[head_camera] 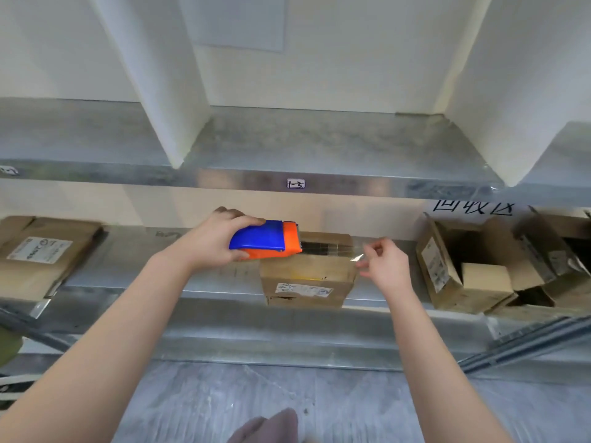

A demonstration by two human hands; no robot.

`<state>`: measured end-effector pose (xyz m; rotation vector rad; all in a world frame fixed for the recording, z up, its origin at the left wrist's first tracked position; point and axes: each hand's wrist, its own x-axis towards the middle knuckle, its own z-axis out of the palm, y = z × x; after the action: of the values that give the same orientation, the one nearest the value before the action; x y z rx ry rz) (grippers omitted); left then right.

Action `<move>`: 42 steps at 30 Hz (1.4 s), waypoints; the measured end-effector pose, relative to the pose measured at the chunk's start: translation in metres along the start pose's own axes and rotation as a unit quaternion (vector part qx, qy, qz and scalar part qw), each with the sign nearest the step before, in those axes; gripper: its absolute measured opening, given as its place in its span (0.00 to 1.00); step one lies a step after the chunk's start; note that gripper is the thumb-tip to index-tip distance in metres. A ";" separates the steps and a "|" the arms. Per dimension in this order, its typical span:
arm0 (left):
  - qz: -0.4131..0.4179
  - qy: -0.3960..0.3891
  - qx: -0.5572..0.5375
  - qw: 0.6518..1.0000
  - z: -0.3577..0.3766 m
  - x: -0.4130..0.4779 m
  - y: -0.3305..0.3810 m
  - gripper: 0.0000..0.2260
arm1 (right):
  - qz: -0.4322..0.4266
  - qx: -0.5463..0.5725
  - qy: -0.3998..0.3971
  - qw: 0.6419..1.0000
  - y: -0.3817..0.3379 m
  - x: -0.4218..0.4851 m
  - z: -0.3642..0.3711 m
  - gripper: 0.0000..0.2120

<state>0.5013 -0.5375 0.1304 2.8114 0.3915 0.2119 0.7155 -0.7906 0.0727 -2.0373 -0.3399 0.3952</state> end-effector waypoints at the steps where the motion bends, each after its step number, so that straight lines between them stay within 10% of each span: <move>1: -0.001 -0.014 0.011 1.000 0.001 0.007 -0.001 0.31 | 0.003 0.007 -0.006 1.000 0.000 0.003 0.001 0.03; 13: -0.057 -0.143 0.008 0.988 0.023 0.056 -0.021 0.30 | 0.053 -0.026 -0.049 0.997 0.013 0.042 0.014 0.04; 42: -0.067 -0.130 -0.054 0.988 0.042 0.083 -0.002 0.28 | 0.093 0.000 0.017 0.996 0.072 0.059 0.038 0.14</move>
<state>0.5874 -0.5228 0.0986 2.6467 0.4885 -0.1564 0.7588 -0.7711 -0.0157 -2.0805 -0.1299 0.4737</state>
